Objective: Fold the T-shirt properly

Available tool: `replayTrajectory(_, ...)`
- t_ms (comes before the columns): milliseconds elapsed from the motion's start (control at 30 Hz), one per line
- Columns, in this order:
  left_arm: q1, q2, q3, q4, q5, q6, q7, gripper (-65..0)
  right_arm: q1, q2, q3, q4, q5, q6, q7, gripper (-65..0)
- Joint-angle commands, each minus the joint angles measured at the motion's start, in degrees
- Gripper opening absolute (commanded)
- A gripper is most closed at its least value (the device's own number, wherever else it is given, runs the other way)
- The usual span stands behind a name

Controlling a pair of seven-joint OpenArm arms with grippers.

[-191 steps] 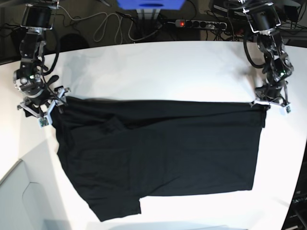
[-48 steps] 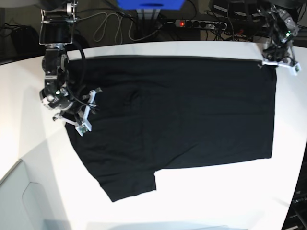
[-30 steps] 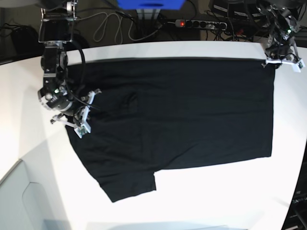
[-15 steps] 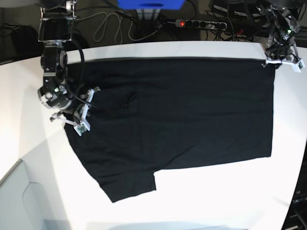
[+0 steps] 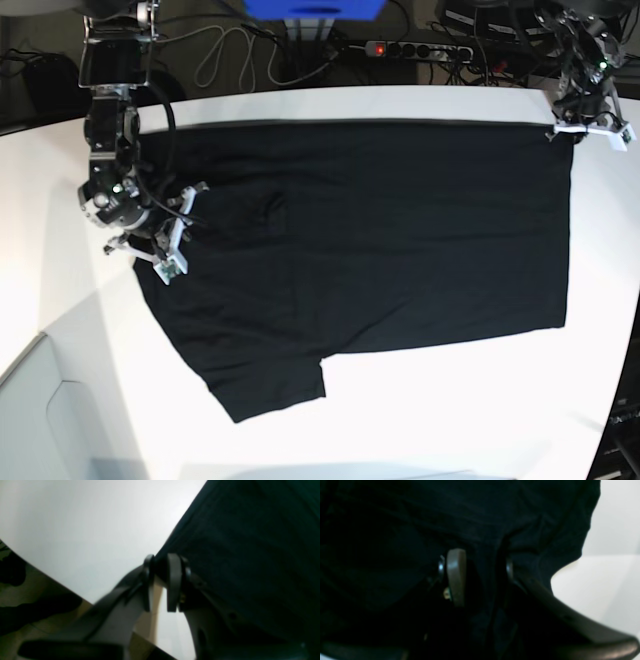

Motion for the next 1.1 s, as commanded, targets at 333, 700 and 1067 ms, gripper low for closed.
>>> replayTrajectory(333, -0.05, -0.95, -0.51, 1.00, -0.22, 0.01, -0.83, -56.0, 1.29, 0.44, 0.31, 1.00, 0.29, 0.73, 1.06, -64.7)
replayTrajectory(700, 0.04, -0.95, -0.51, 1.00, -0.22, 0.01, -0.91, -56.0, 1.37, 0.44, 0.31, 4.78, 0.29, 0.91, 1.24, -64.7)
replayTrajectory(1067, 0.13, -1.04, -0.51, 1.00, -0.22, 0.01, -0.91, -56.0, 2.78, 0.35, 0.40, 6.89, 0.29, 0.91, 1.24, -64.4)
